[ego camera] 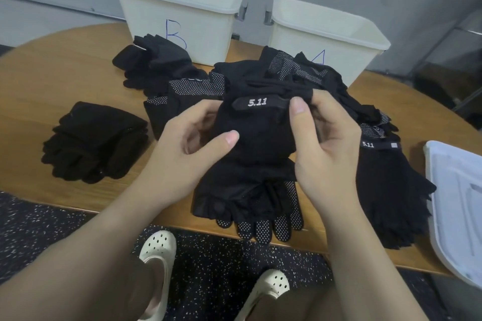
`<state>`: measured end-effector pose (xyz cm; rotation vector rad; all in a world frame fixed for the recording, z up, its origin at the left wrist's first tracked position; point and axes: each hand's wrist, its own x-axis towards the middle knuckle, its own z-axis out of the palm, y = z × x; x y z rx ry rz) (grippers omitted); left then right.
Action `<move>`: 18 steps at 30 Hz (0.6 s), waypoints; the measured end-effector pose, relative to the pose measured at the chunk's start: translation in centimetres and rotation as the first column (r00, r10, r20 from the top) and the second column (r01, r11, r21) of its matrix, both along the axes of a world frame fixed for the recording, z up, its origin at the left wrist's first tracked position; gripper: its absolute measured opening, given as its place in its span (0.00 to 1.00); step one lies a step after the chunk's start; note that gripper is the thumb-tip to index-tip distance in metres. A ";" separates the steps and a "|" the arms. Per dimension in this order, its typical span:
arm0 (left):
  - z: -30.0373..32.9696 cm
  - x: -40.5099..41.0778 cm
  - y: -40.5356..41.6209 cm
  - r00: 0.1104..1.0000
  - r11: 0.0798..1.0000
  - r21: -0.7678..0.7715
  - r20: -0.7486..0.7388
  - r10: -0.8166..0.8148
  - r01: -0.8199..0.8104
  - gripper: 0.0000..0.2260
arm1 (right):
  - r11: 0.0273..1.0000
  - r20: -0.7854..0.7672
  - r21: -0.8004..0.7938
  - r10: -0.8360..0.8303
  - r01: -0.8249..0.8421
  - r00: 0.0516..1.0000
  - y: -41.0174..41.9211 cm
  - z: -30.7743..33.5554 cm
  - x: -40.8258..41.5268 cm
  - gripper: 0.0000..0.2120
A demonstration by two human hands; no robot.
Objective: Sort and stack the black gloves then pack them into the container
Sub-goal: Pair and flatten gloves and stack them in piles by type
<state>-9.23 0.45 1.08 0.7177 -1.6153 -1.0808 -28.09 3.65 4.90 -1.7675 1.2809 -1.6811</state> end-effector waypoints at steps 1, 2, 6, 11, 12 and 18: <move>0.0 -0.2 0.1 1.000 1.000 0.011 -0.009 0.008 -0.008 0.12 | 1.000 0.011 0.002 -0.003 0.003 1.000 0.0 0.1 0.2 0.08; 0.1 -0.3 0.2 1.000 1.000 0.031 -0.025 0.007 -0.006 0.12 | 1.000 0.014 0.003 -0.003 0.003 1.000 0.0 0.1 0.3 0.08; 0.1 -0.5 0.6 0.994 0.988 0.155 -0.107 0.014 0.002 0.10 | 0.997 -0.029 0.073 0.018 -0.016 0.999 0.0 -0.2 1.0 0.07; -0.5 0.1 0.0 0.994 0.951 0.299 -0.042 0.097 -0.080 0.09 | 0.972 -0.054 0.235 0.018 -0.005 0.998 -0.8 -1.1 0.9 0.07; -0.6 0.3 -0.1 0.994 0.941 0.327 -0.030 0.102 -0.087 0.09 | 0.962 -0.047 0.273 0.013 0.001 0.999 -0.9 -1.2 0.7 0.06; -1.4 0.6 -0.6 0.991 0.893 0.444 0.128 0.026 -0.081 0.09 | 0.932 -0.229 0.356 0.013 0.071 0.973 -2.1 -2.7 -0.1 0.04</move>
